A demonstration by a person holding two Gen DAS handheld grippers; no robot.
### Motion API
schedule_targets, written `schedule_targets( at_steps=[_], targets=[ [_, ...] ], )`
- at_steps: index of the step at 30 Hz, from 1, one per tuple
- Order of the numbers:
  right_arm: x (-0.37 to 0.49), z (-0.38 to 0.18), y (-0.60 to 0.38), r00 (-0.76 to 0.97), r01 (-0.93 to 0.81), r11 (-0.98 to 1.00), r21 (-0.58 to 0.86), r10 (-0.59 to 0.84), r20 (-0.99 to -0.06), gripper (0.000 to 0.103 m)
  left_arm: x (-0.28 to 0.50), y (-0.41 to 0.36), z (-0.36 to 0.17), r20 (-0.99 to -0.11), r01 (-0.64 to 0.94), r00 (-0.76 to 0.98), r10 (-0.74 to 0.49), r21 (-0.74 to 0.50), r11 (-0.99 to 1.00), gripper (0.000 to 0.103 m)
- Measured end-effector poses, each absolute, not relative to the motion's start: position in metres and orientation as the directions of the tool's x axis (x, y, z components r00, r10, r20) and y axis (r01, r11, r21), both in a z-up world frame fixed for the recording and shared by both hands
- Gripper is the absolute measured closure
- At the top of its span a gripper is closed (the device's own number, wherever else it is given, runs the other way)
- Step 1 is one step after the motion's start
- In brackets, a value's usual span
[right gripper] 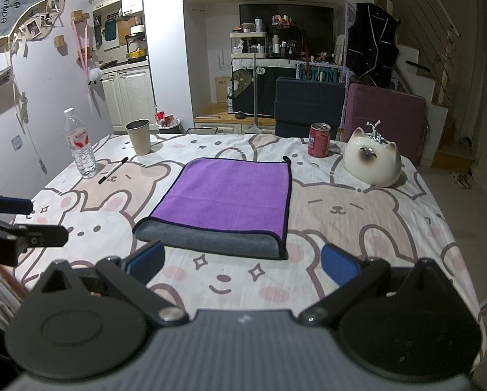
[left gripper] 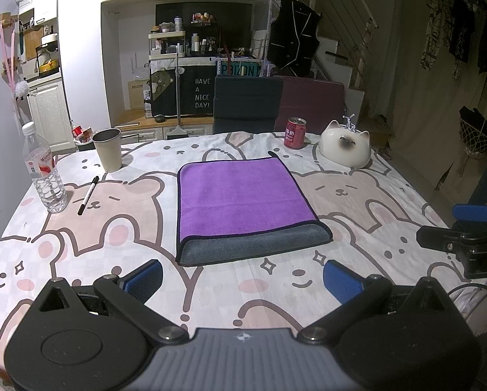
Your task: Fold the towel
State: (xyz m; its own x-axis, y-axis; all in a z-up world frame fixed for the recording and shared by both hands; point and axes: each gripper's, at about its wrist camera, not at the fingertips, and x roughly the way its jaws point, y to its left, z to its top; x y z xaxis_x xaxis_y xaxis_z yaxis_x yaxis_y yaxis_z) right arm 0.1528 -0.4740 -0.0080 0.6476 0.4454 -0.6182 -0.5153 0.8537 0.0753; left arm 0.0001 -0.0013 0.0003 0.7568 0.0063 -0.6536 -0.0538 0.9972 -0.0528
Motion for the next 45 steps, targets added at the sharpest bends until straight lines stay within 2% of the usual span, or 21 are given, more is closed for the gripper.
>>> schedule_targets(
  at_steps=[26,45],
  targets=[
    [0.155,-0.009,-0.473,0.643,-0.513,0.854,0.081,0.446,-0.623,0.000,0.002,0.000,-0.005,-0.659,-0.059,0.752,0.007,-0.056,0.997,0.000],
    [0.197,-0.022,-0.456,0.606,-0.516,0.848,0.117,0.459,-0.650,0.000,0.060,0.021,-0.023,-0.697,-0.115,0.715,0.058,-0.034,0.993,0.000]
  ],
)
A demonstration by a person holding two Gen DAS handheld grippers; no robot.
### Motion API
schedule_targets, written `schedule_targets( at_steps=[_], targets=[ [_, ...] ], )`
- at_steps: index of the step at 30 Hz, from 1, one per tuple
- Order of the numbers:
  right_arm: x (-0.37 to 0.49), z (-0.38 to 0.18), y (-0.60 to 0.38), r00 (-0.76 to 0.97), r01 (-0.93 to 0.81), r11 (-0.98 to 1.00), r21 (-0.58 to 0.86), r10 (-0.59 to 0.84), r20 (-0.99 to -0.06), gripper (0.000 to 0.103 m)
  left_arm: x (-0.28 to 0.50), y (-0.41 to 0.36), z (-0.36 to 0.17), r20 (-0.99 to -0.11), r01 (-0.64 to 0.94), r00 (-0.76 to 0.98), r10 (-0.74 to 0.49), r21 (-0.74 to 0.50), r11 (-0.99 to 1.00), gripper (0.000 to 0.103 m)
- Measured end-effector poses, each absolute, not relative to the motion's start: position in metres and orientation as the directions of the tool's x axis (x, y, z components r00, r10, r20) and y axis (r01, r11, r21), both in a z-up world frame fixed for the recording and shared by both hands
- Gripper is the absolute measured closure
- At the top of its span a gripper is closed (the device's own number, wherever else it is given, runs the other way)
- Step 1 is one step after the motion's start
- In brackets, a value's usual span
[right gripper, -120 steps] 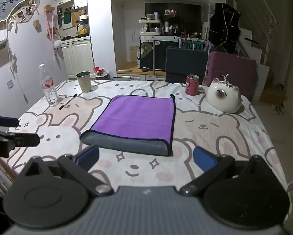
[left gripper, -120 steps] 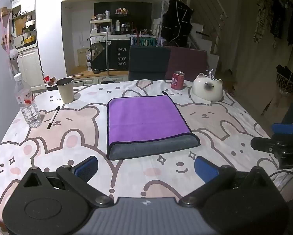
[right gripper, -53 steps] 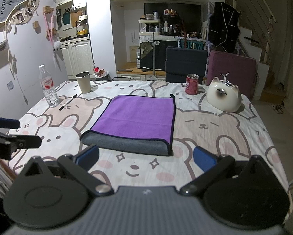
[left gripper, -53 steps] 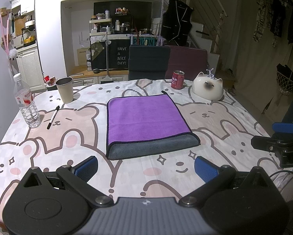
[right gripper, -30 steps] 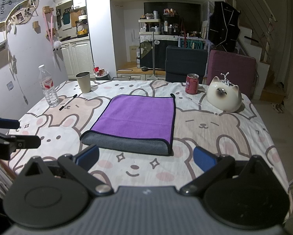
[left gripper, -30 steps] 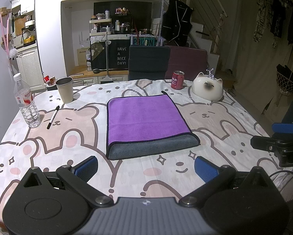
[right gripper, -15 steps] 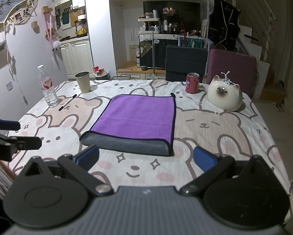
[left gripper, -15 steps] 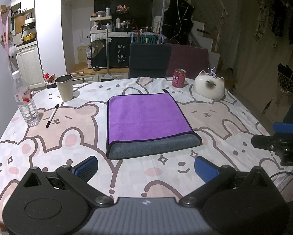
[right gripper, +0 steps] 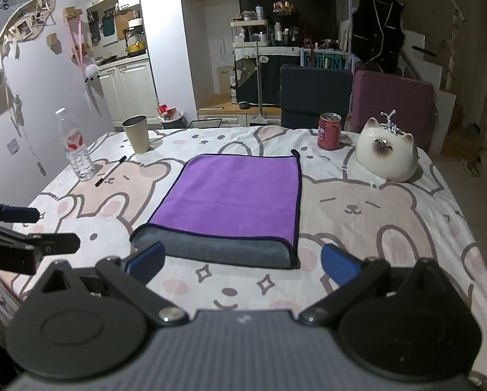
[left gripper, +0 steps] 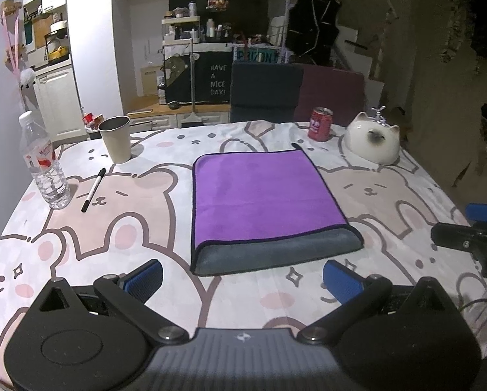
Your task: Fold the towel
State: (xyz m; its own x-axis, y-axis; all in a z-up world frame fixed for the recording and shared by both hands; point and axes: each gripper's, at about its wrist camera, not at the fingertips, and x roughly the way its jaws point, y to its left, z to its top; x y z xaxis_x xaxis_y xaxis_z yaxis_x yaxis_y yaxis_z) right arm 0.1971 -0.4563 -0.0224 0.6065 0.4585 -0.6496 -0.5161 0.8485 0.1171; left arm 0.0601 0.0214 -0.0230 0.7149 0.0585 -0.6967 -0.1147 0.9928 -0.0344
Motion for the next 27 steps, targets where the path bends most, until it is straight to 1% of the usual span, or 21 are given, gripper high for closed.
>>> schedule_targets(
  at_steps=[6,15,23,27],
  targets=[
    [0.216,-0.029,-0.451,0.608,-0.505,0.857,0.099,0.435,-0.664,0.000,0.086,0.028,-0.031,-0.707,-0.137,0.704,0.075,-0.031,0.990,0.000],
    [0.240,-0.040,-0.439,0.599,-0.517,0.854,0.061,0.412,-0.686,0.000,0.127,0.032,-0.051,-0.730,-0.129,0.680,0.062,-0.036,0.991,0.000],
    [0.271,-0.052,-0.438,0.560,-0.500,0.852,0.158,0.457,-0.691,0.000,0.158,0.047,-0.076,-0.764,-0.165,0.645,0.022,-0.111,0.980,0.000],
    [0.286,-0.061,-0.437,0.525,-0.491,0.849,0.194,0.466,-0.712,0.000,0.172,0.051,-0.088,-0.775,-0.172,0.631,0.023,-0.111,0.979,0.000]
  ],
)
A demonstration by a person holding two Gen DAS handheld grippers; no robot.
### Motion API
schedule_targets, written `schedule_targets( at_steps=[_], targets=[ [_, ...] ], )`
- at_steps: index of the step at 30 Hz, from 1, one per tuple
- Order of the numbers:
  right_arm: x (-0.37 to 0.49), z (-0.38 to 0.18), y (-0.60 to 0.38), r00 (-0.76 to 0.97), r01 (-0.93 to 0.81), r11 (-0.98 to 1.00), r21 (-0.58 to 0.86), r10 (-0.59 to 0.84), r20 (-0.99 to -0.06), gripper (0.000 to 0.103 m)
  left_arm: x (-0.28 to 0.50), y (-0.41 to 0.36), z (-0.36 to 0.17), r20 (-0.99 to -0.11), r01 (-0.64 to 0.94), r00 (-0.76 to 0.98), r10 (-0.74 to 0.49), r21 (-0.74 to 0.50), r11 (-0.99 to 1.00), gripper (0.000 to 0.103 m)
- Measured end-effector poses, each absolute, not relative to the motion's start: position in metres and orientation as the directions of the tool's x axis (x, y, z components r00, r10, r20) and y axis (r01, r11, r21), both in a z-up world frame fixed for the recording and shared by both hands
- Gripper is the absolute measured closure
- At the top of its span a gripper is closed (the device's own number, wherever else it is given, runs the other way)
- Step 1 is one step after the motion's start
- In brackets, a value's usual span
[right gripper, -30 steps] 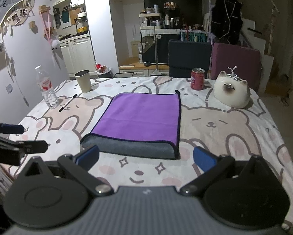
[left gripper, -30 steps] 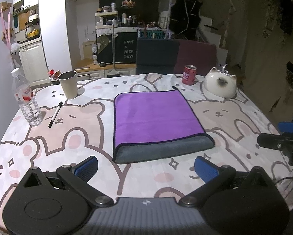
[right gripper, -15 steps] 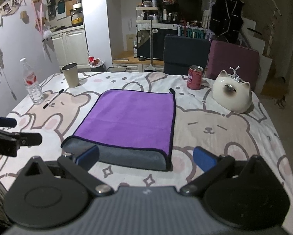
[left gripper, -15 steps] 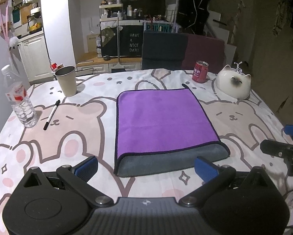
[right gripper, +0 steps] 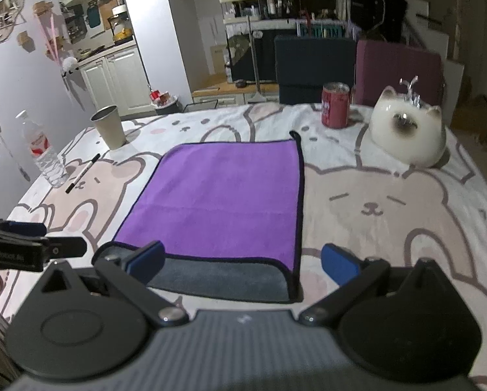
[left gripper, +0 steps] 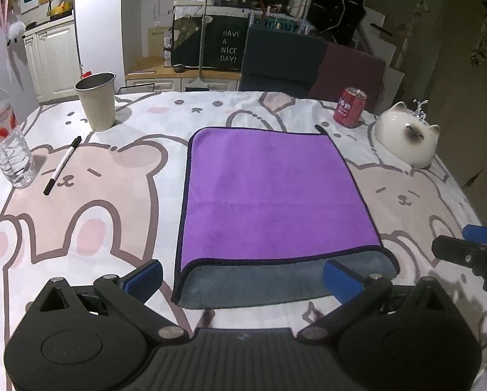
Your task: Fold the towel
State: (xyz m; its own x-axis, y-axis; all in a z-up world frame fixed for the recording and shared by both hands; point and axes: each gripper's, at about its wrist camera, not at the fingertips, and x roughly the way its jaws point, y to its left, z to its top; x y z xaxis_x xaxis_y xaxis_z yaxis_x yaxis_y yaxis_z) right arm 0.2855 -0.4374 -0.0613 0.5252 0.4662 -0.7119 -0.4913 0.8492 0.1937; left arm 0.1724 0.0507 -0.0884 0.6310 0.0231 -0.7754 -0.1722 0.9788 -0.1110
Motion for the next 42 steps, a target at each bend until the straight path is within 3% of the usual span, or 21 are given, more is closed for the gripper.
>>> schedule_targets(
  at_steps=[5,19,24,30,32,34,42],
  targets=[
    [0.303,-0.077,-0.438,0.488,-0.506,0.831,0.232,0.497,-0.718,0.000,0.188,0.053,-0.106,-0.795,-0.155,0.606,0.022,-0.090,0.984,0.000],
    [0.341,-0.125,-0.415,0.346,-0.573,0.776,0.264,0.521,-0.780,0.000,0.218,0.076,-0.143,-0.830,-0.128,0.539,-0.142,-0.248,0.960,0.000],
    [0.354,-0.136,-0.414,0.313,-0.596,0.745,0.299,0.558,-0.768,0.000,0.226,0.097,-0.162,-0.869,-0.208,0.470,-0.156,-0.281,0.937,0.000],
    [0.367,-0.148,-0.418,0.263,-0.600,0.724,0.341,0.581,-0.771,0.001,0.222,0.114,-0.166,-0.829,-0.193,0.519,-0.207,-0.350,0.917,0.003],
    [0.368,-0.150,-0.419,0.241,-0.590,0.725,0.355,0.578,-0.779,0.005,0.224,0.116,-0.168,-0.828,-0.180,0.519,-0.214,-0.350,0.919,0.020],
    [0.370,-0.153,-0.419,0.214,-0.580,0.727,0.368,0.572,-0.792,0.018,0.226,0.117,-0.171,-0.833,-0.176,0.502,-0.233,-0.362,0.915,0.030],
    [0.369,-0.161,-0.421,0.192,-0.553,0.760,0.341,0.515,-0.835,0.055,0.227,0.123,-0.178,-0.853,-0.164,0.469,-0.227,-0.337,0.927,0.055]
  ],
)
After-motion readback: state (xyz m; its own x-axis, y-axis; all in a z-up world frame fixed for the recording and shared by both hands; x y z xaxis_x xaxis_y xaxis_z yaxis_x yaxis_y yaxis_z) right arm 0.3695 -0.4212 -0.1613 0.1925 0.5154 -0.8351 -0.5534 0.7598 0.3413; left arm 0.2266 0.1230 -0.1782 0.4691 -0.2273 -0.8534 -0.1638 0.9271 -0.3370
